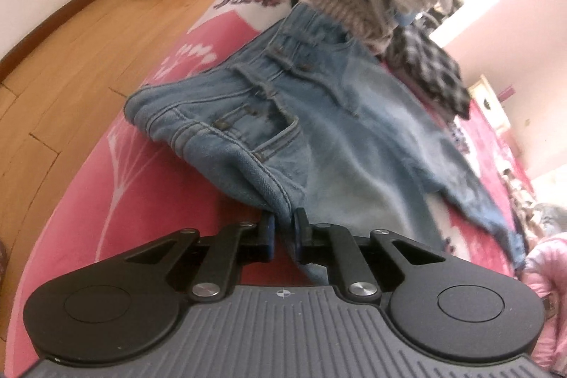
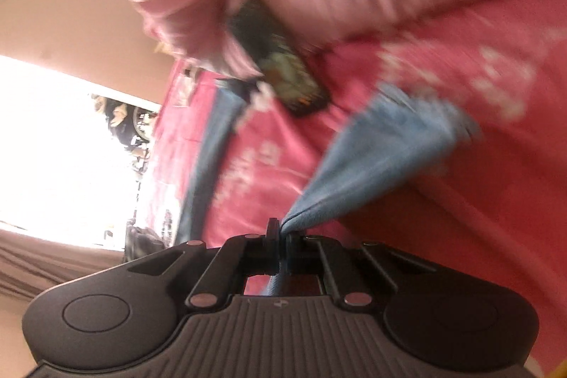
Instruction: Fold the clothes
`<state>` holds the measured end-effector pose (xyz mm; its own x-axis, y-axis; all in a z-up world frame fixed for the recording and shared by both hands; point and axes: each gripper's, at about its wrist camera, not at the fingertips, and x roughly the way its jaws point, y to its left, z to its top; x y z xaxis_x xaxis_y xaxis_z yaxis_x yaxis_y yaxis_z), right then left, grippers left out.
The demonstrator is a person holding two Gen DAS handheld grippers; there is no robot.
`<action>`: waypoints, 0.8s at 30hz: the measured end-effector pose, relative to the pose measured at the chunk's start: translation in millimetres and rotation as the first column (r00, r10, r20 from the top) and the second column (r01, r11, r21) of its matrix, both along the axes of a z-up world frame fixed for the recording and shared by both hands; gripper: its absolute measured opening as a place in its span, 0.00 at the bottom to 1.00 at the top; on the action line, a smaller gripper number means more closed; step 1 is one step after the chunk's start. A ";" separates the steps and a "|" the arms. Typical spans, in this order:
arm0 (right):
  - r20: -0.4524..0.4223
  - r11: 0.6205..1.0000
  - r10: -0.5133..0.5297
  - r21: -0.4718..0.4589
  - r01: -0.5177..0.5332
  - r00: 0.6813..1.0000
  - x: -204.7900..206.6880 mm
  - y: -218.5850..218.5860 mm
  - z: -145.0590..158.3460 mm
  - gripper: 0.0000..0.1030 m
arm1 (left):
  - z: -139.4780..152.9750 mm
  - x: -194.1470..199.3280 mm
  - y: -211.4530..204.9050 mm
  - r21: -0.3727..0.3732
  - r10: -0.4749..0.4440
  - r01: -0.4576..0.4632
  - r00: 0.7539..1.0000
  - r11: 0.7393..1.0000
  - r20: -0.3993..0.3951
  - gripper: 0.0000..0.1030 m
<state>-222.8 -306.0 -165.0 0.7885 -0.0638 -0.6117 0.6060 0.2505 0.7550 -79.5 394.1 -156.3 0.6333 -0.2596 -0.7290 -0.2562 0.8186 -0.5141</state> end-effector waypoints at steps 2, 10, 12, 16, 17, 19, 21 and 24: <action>0.011 0.999 0.017 -0.040 -0.017 1.000 14.7 -1.0 19.0 0.04 | 7.2 2.2 0.5 -0.027 0.013 -0.012 1.000 1.000 0.021 0.08; 0.009 0.981 0.052 -0.185 -0.050 0.999 101.9 -3.5 86.6 0.04 | 27.4 25.6 -3.9 -0.121 0.047 -0.031 0.990 0.992 0.130 0.08; -0.003 0.974 0.062 -0.218 -0.061 0.998 127.4 -2.6 99.2 0.04 | 28.1 37.3 -4.3 -0.146 0.057 -0.037 0.989 0.989 0.140 0.08; -0.070 0.973 0.057 -0.221 -0.071 0.996 181.5 -8.9 96.8 0.04 | 33.0 72.7 -5.7 -0.157 0.037 -0.014 0.989 0.988 0.141 0.08; -0.087 0.973 0.055 -0.221 -0.073 0.995 195.1 -10.6 95.9 0.04 | 34.6 82.6 -5.2 -0.156 0.030 -0.009 0.990 0.988 0.138 0.08; -0.121 0.972 0.051 -0.220 -0.077 0.991 222.3 -14.0 94.1 0.04 | 36.5 106.9 -6.0 -0.147 0.020 -0.003 0.993 0.989 0.117 0.08; -0.155 0.972 0.048 -0.219 -0.082 0.987 249.4 -17.4 92.2 0.04 | 36.4 131.8 -7.3 -0.140 0.016 -0.004 0.996 0.990 0.084 0.08; -0.206 0.973 0.045 -0.212 -0.089 0.978 287.7 -22.5 85.2 0.04 | 35.3 169.1 -10.9 -0.120 0.011 -0.008 1.000 0.993 0.021 0.08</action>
